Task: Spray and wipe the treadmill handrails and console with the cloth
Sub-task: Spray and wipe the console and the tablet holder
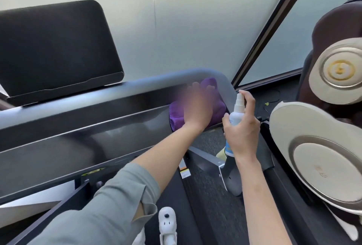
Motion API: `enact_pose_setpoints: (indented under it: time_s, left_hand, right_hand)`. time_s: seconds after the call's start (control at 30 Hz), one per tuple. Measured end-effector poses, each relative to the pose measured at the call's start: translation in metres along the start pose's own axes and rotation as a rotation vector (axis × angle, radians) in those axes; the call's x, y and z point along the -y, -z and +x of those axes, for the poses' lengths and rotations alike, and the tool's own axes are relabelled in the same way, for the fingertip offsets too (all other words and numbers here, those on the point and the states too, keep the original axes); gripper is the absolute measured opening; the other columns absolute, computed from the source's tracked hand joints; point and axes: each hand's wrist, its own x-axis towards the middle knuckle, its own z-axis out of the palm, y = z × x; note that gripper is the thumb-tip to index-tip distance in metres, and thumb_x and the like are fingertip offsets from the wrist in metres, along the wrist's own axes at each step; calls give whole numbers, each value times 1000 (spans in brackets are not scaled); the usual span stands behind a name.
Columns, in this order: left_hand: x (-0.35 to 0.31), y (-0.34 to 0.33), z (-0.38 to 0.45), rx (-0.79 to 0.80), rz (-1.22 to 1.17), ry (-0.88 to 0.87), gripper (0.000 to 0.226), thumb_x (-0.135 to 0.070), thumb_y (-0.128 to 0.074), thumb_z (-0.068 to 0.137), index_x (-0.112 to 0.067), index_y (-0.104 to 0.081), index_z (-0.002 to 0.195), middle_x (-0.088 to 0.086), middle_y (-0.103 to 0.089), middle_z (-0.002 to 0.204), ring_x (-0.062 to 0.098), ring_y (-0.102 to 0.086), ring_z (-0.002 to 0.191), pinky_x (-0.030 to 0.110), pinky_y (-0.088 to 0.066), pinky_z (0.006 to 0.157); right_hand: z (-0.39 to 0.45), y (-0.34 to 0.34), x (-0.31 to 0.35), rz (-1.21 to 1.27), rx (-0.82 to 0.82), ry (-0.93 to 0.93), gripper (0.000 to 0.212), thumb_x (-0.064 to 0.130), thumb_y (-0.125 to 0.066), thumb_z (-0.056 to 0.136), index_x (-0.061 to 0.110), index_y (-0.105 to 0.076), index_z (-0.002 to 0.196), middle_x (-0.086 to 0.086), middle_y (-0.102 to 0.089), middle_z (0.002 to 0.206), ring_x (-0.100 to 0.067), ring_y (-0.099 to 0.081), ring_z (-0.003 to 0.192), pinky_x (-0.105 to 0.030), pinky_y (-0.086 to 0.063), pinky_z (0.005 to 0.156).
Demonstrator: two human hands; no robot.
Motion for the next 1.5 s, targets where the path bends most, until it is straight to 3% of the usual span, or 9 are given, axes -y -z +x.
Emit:
enact_pose_setpoints:
  time_s: [0.13,0.27,0.47,0.57,0.7,0.9,1.07,1.27,1.5]
  left_hand:
    - [-4,11,-31,-5,-84,-37,34,-43,-46,94,-24,-60,119,13,-49,117,32,-47,100,39,-36,84]
    - [-5,13,-65,-43,-49,-195,40,-39,-35,91,-22,-66,110,15,-57,107,33,-53,87,39,-42,73]
    - [-2,10,-2,58,110,-39,38,-48,-29,102,-19,-48,119,15,-43,124,33,-42,105,40,-33,84]
    - [1,7,-7,35,110,-67,39,-49,-30,102,-20,-50,117,15,-44,124,31,-43,104,38,-31,83]
    - [16,16,-13,15,54,-59,38,-50,-36,100,-21,-56,116,15,-45,123,33,-42,105,39,-32,83]
    - [78,37,-40,-28,9,10,38,-51,-40,99,-23,-58,117,14,-45,121,32,-41,103,39,-34,85]
    - [134,60,-70,-90,-33,46,40,-50,-49,96,-25,-61,125,16,-47,118,33,-44,102,40,-38,85]
    - [205,88,-102,-199,-26,180,37,-47,-53,94,-26,-61,124,16,-46,115,30,-45,99,40,-44,82]
    - [293,122,-148,-295,23,349,36,-45,-55,94,-25,-61,124,18,-48,114,33,-47,101,41,-43,82]
  right_hand:
    - [-6,5,2,21,-5,-6,60,1,-63,82,19,-46,137,0,-60,89,-32,-53,68,-33,-40,62]
    - [-8,0,8,41,-5,12,57,5,-65,85,20,-46,136,2,-60,84,-27,-53,63,-32,-42,61]
    - [-8,-4,9,14,21,56,59,4,-65,82,20,-46,136,-4,-67,94,-33,-59,70,-32,-43,63]
    - [-9,-3,8,-7,23,68,61,5,-65,82,19,-46,138,-7,-70,105,-35,-62,78,-30,-40,64]
    - [-12,-3,16,-3,34,79,61,6,-64,83,20,-45,139,-5,-69,104,-32,-60,78,-27,-35,65]
    - [-26,-20,51,51,91,128,59,7,-63,83,21,-44,137,-1,-60,86,-33,-58,71,-36,-47,66]
    - [-47,-51,90,94,191,167,60,6,-63,83,23,-43,138,-1,-55,71,-30,-54,63,-36,-46,62]
    - [-77,-82,133,129,334,256,61,8,-62,87,26,-39,140,-5,-59,75,-32,-60,66,-50,-55,67]
    - [-107,-118,180,173,403,323,59,7,-63,86,25,-42,138,-3,-57,70,-28,-55,63,-40,-51,65]
